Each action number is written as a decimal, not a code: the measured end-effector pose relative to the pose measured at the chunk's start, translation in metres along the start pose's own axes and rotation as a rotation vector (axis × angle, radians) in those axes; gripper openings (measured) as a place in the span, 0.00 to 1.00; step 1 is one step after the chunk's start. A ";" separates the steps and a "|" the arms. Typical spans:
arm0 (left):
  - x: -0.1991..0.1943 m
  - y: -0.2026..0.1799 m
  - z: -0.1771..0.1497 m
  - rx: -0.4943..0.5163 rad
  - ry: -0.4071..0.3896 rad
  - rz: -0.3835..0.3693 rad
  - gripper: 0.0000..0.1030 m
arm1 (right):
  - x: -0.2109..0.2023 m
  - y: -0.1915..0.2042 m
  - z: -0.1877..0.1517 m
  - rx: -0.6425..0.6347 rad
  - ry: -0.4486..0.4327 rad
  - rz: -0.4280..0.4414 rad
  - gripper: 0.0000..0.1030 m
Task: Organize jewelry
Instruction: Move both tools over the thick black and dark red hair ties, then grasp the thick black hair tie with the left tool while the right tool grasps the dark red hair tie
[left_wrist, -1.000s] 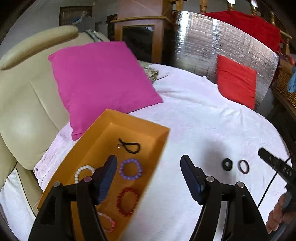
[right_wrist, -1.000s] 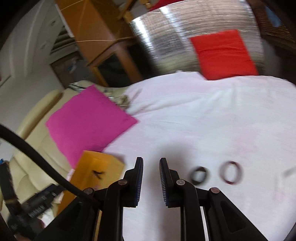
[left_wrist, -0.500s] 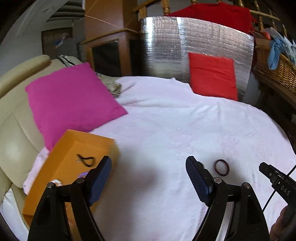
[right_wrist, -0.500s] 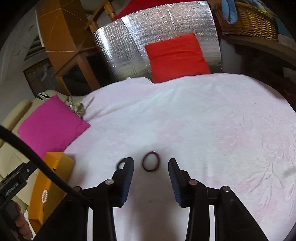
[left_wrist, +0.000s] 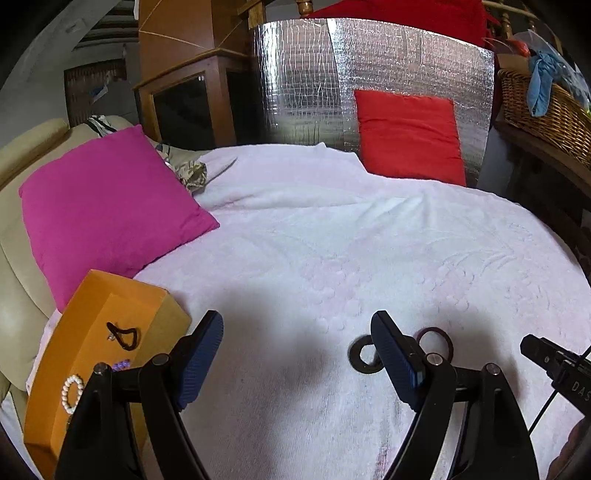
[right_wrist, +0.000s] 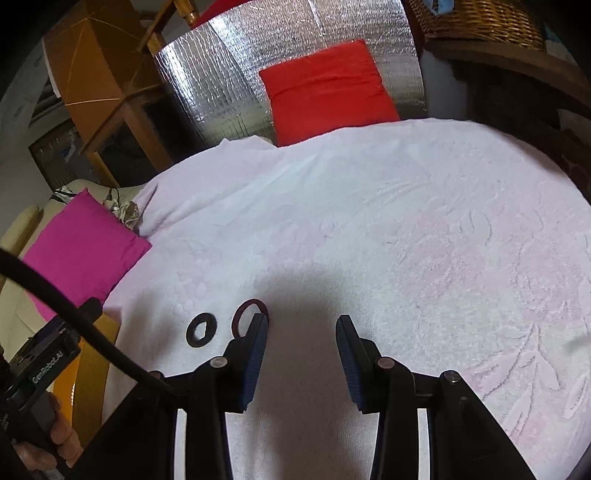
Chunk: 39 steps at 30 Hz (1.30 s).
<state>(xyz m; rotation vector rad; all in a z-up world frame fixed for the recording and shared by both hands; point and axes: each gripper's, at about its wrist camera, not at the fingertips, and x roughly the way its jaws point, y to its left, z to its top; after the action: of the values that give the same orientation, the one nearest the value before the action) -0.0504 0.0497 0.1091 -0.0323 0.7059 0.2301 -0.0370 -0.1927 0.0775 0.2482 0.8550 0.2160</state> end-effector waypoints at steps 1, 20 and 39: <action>0.005 0.000 -0.002 0.002 0.009 0.000 0.80 | 0.002 0.001 0.000 0.000 0.002 0.000 0.41; 0.049 0.005 -0.023 0.053 0.123 -0.010 0.80 | 0.037 0.015 -0.010 0.036 0.107 0.008 0.41; 0.054 -0.005 -0.028 0.103 0.149 -0.018 0.80 | 0.043 0.008 -0.013 0.070 0.134 0.032 0.41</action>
<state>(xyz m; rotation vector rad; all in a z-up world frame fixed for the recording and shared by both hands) -0.0274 0.0530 0.0527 0.0428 0.8642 0.1744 -0.0202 -0.1716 0.0412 0.3153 0.9927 0.2352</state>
